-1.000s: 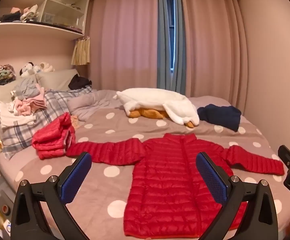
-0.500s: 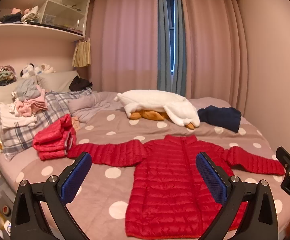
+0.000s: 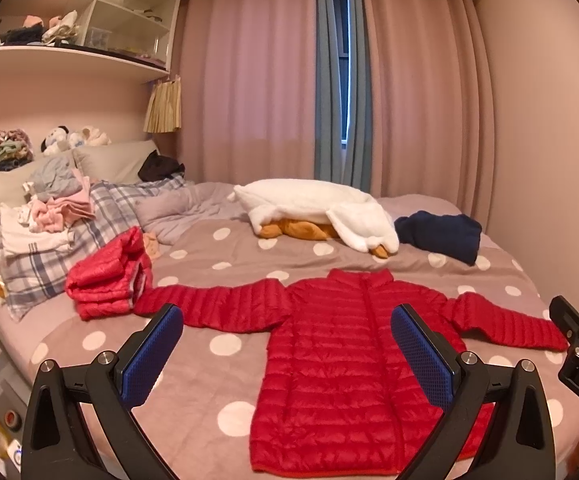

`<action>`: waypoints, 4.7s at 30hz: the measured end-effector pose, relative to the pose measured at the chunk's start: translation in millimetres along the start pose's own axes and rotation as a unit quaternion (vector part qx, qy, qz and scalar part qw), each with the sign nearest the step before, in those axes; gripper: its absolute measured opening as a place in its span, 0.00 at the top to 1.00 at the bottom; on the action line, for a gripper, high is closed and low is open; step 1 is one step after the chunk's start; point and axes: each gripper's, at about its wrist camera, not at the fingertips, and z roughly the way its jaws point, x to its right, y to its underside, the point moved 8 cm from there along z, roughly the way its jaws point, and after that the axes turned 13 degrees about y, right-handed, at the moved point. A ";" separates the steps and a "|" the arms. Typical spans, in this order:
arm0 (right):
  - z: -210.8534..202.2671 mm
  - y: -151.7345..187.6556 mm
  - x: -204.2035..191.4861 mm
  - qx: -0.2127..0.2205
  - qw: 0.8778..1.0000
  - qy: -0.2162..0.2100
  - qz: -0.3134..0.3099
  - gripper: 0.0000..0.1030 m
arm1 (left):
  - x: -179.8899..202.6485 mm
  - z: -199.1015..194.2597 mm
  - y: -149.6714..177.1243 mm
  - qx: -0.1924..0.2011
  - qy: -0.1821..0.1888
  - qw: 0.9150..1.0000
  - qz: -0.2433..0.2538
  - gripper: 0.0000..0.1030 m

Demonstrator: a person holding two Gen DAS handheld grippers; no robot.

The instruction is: Fold large clothes

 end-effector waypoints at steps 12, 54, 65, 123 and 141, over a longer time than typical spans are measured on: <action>0.2 -0.4 0.4 -0.002 1.000 0.002 0.000 0.00 | -2.8 -1.0 2.1 -0.002 0.000 1.000 -0.005 0.00; -6.4 3.5 -0.8 -0.012 1.000 0.000 -0.005 0.00 | 3.4 -4.0 2.6 -0.009 0.007 1.000 -0.007 0.00; -7.7 -1.2 -0.3 -0.008 1.000 0.001 -0.006 0.00 | 0.2 -6.1 0.3 -0.006 0.005 1.000 -0.009 0.00; 60.1 20.0 -15.5 -0.060 0.998 -0.016 -0.002 0.00 | -30.8 55.8 21.1 -0.041 0.037 0.996 -0.064 0.00; 316.6 60.8 191.7 -0.211 0.961 0.115 0.135 0.00 | -140.1 245.9 57.8 -0.103 -0.008 0.978 -0.182 0.00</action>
